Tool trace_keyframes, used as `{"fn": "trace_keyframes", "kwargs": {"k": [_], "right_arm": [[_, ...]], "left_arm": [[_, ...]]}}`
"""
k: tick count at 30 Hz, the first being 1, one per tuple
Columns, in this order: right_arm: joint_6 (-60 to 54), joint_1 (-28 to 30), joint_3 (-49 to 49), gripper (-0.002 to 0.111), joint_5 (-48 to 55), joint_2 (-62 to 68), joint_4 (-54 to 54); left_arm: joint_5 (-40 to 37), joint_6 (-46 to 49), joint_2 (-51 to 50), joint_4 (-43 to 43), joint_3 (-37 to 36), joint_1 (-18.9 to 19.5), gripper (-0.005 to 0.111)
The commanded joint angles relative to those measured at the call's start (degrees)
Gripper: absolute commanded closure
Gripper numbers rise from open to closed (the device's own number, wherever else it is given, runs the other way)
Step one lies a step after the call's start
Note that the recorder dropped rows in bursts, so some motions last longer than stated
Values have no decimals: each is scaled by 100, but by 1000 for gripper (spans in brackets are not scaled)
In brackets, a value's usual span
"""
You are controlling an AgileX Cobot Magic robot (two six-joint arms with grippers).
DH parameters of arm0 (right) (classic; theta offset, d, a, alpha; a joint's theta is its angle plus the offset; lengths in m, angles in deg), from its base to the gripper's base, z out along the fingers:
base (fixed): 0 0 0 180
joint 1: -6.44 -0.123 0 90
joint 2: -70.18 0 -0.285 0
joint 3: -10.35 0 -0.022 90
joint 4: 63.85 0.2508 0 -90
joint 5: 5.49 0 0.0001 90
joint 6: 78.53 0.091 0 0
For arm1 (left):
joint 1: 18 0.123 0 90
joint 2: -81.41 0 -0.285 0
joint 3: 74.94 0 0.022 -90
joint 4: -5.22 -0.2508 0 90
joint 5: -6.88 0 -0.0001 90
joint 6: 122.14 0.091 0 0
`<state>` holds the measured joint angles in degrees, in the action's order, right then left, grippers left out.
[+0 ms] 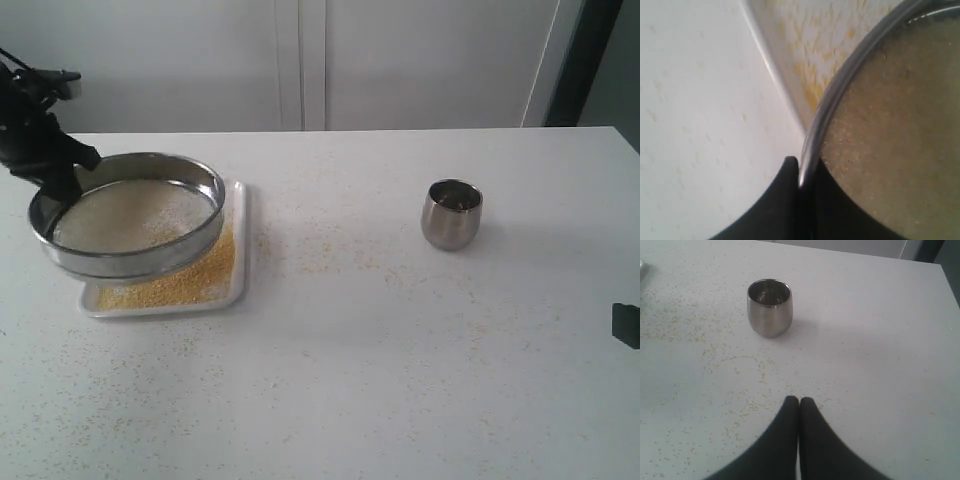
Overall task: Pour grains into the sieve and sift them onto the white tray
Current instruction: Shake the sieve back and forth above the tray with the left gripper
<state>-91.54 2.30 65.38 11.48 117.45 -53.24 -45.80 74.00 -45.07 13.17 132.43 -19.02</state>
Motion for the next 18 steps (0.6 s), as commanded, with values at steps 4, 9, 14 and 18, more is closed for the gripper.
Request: {"fn": "trace_keyframes", "kwargs": {"k": [4, 9, 14, 18], "right_arm": [[-26, 19, -30, 108, -36, 0, 5], [-26, 19, -30, 108, -36, 0, 5], [-26, 19, -30, 108, -36, 0, 5], [-26, 19, -30, 108, -36, 0, 5]], "left_arm": [[-330, -533, -189, 141, 601, 122, 107], [-688, 707, -189, 1503, 601, -42, 107], [313, -183, -189, 460, 643, 64, 107], [238, -1072, -189, 865, 643, 82, 107]]}}
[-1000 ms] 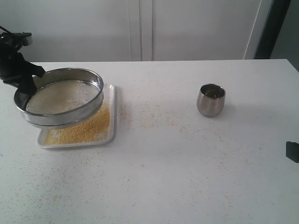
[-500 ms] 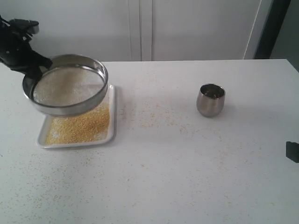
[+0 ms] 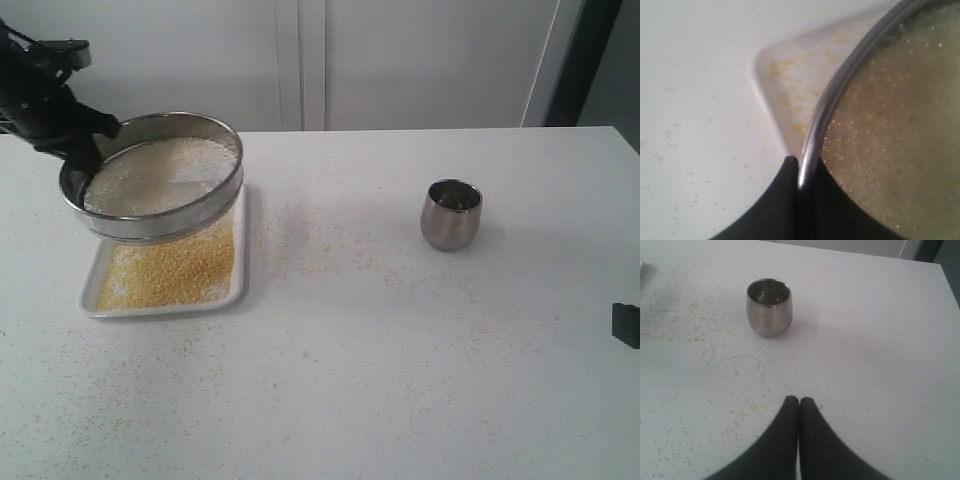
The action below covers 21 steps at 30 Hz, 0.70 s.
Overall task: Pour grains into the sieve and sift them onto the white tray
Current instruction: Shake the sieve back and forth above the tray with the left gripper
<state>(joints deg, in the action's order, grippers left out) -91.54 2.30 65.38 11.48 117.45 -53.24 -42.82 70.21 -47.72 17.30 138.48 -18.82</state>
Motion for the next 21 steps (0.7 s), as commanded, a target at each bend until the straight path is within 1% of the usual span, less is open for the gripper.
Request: {"fn": "trace_keyframes", "kwargs": {"k": [1, 3, 4, 5, 6, 7, 8, 9, 10, 11, 12, 13, 14, 15, 16, 17, 18, 19, 20, 21], "right_arm": [[-26, 19, -30, 108, -36, 0, 5], [-26, 19, -30, 108, -36, 0, 5], [-26, 19, -30, 108, -36, 0, 5], [-26, 19, -30, 108, -36, 0, 5], [-26, 19, -30, 108, -36, 0, 5], [-26, 19, -30, 108, -36, 0, 5], [-26, 19, -30, 108, -36, 0, 5], [-26, 19, -30, 108, -36, 0, 5], [-26, 19, -30, 108, -36, 0, 5], [-26, 19, -30, 108, -36, 0, 5], [-26, 19, -30, 108, -36, 0, 5], [-26, 19, -30, 108, -36, 0, 5], [-26, 19, -30, 108, -36, 0, 5], [-26, 19, -30, 108, -36, 0, 5], [-26, 19, -30, 108, -36, 0, 5], [-26, 19, -30, 108, -36, 0, 5], [-26, 19, -30, 108, -36, 0, 5], [-26, 19, -30, 108, -36, 0, 5], [-26, 19, -30, 108, -36, 0, 5], [-26, 19, -30, 108, -36, 0, 5]], "left_arm": [[-199, -76, 76, 719, 38, -1, 107], [-453, 1360, 76, 857, 38, -95, 107], [-587, 1928, 76, 709, 38, -108, 107], [-603, 2023, 76, 474, 38, -96, 107], [-506, 1688, 76, 249, 38, -41, 107], [-357, 871, 76, 15, 38, 22, 107], [-210, -117, 76, -24, 13, 78, 107], [-174, -800, 76, 116, 8, 82, 107], [-189, -1040, 62, 371, 8, 78, 107], [-268, -635, 62, 711, 8, 11, 107], [-352, 130, 62, 908, 8, -45, 107], [-482, 974, 62, 948, 8, -112, 107], [-574, 1540, 72, 786, 8, -138, 107], [-576, 1538, 72, 542, 8, -163, 107], [-479, 1061, 72, 116, 8, -150, 107], [-391, 276, 72, -346, 8, -116, 107], [-376, -422, 72, -626, 8, -115, 107], [-406, -962, 62, -651, 8, -115, 107], [-497, -765, 62, -537, 8, -183, 107], [-631, -8, 62, -455, 8, -260, 107]]}}
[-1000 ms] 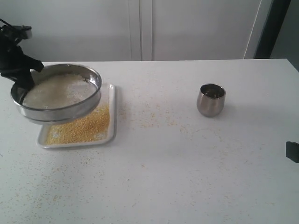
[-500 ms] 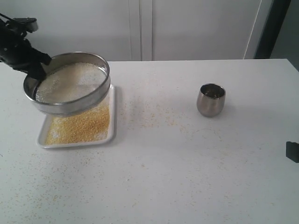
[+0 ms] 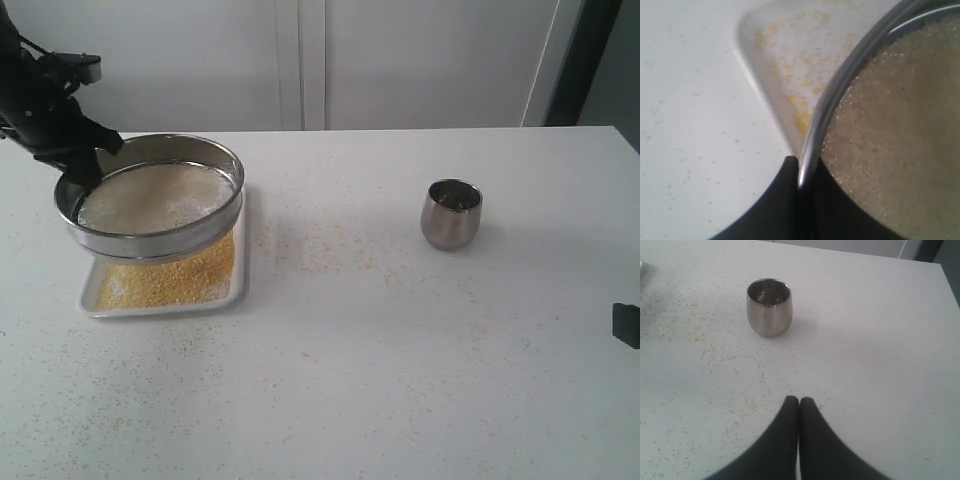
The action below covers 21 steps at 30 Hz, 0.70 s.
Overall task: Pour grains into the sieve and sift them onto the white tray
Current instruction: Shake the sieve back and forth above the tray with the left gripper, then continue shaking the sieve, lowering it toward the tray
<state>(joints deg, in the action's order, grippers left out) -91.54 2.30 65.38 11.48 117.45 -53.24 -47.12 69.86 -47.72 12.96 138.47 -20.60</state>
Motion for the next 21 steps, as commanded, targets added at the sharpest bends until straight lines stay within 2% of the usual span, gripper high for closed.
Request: {"fn": "trace_keyframes", "kwargs": {"k": [1, 2, 3, 4, 6, 8, 9, 10, 12, 14, 15, 16, 18, 20, 21], "right_arm": [[-26, 19, -30, 108, -36, 0, 5], [-26, 19, -30, 108, -36, 0, 5], [-26, 19, -30, 108, -36, 0, 5], [-26, 19, -30, 108, -36, 0, 5], [-26, 19, -30, 108, -36, 0, 5], [-26, 19, -30, 108, -36, 0, 5], [-26, 19, -30, 108, -36, 0, 5], [-26, 19, -30, 108, -36, 0, 5], [-26, 19, -30, 108, -36, 0, 5], [-26, 19, -30, 108, -36, 0, 5], [-26, 19, -30, 108, -36, 0, 5], [-26, 19, -30, 108, -36, 0, 5], [-26, 19, -30, 108, -36, 0, 5], [-26, 19, -30, 108, -36, 0, 5], [-26, 19, -30, 108, -36, 0, 5]], "left_arm": [[-343, 1008, 76, 13, 9, -188, 107], [-431, 1765, 76, 41, 9, -254, 107], [-407, 1896, 76, 41, 9, -267, 107], [-217, 1602, 76, -11, 9, -267, 107], [257, 52, 76, -331, 9, -92, 107], [504, -1963, 76, -168, 9, 44, 107], [482, -2082, 76, 167, 9, 49, 107], [468, -1429, 76, 630, 9, 3, 107], [218, 1456, 76, 1261, 9, -182, 107], [-443, 3756, 98, 1031, 9, -307, 107], [-517, 3639, 97, 765, 9, -320, 107], [-308, 2992, 75, 612, 9, -308, 107], [193, 631, 42, 392, 9, -195, 107], [376, -928, 6, 409, 9, -137, 107], [345, -977, 6, 409, 9, -137, 107]]}}
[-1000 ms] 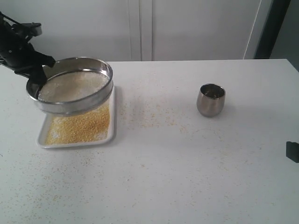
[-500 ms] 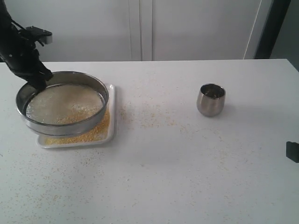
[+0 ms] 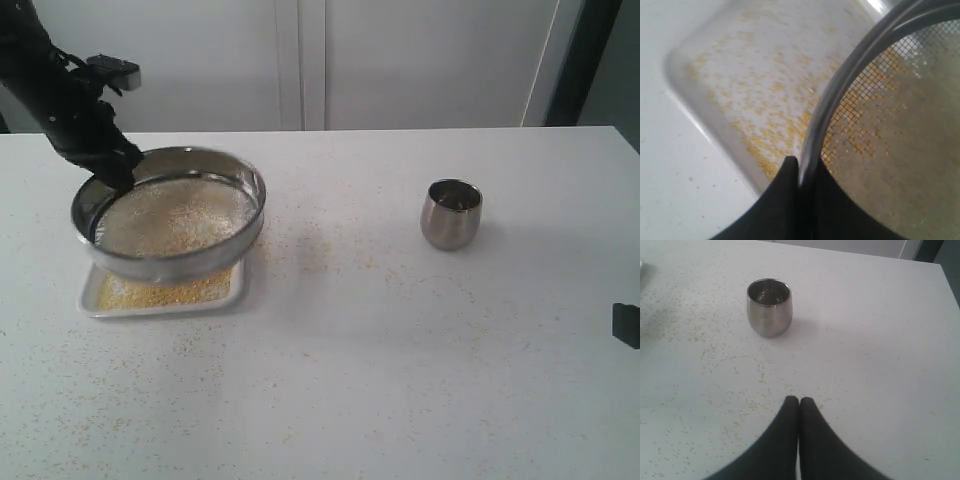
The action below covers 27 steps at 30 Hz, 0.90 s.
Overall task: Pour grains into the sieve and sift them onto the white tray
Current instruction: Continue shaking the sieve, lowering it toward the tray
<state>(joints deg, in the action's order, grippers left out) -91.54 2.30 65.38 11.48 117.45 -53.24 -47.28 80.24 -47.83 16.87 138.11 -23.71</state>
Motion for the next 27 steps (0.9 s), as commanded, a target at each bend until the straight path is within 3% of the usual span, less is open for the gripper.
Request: {"fn": "trace_keyframes", "kwargs": {"k": [1, 5, 6, 9, 14, 16, 19, 20, 23, 24, 25, 26, 27], "right_arm": [[-26, 19, -30, 108, -36, 0, 5], [-26, 19, -30, 108, -36, 0, 5], [-26, 19, -30, 108, -36, 0, 5], [-26, 19, -30, 108, -36, 0, 5], [-26, 19, -30, 108, -36, 0, 5], [-26, 19, -30, 108, -36, 0, 5], [-26, 19, -30, 108, -36, 0, 5], [-26, 19, -30, 108, -36, 0, 5], [-26, 19, -30, 108, -36, 0, 5], [-26, 19, -30, 108, -36, 0, 5], [-26, 19, -30, 108, -36, 0, 5], [-26, 19, -30, 108, -36, 0, 5], [-26, 19, -30, 108, -36, 0, 5]], "left_arm": [[304, -1664, 5, 18, 45, 158, 107], [-260, 1519, 5, 20, 45, 159, 107], [-342, 1714, 5, 64, 45, 157, 107], [-317, 1050, 5, 812, 45, 243, 107], [377, -1850, 5, 501, 45, 454, 107], [110, -1132, 5, 501, 45, 414, 107], [-643, 1633, 5, 387, 45, 203, 107], [-694, 1525, 5, 344, 45, 204, 107], [151, -1437, -22, 418, 45, 472, 107], [206, -1609, -22, 580, 45, 553, 107], [64, -1097, -22, 644, 45, 553, 107], [-389, 549, -22, 814, 45, 462, 107], [-726, 1495, -22, 798, 45, 424, 107]]}}
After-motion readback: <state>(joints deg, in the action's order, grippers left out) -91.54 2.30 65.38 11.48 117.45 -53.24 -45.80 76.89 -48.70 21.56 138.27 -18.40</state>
